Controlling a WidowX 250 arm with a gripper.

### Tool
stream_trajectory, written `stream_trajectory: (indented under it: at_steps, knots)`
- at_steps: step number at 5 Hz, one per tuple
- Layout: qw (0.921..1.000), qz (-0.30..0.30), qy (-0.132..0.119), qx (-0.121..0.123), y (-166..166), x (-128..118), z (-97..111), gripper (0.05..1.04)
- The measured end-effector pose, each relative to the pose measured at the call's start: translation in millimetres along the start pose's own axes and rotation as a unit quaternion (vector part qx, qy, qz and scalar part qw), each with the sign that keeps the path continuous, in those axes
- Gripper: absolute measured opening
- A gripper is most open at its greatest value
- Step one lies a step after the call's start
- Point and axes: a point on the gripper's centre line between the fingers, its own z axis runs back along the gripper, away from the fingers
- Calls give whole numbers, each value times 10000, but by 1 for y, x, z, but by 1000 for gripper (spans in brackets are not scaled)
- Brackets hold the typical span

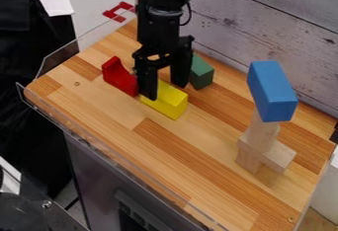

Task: Move the yellow block away from the red arch

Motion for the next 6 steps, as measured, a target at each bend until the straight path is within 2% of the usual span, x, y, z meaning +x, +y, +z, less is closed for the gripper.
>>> stream_trajectory:
  at_steps: [1,2,3,4,5,6]
  knots:
    - [9998,116,58,-131,-7,0,-3,959]
    - [9999,89,35,-96,-11,2,-3,681]
    - [10000,62,-21,-66,-9,4,-5,510]
    - [10000,9,6,-78,-1,0,-6,510]
    - [9950,-994,-25,-98,12,-7,23,510]
    - [9768,-2131,6,193,29,-12,56,510]
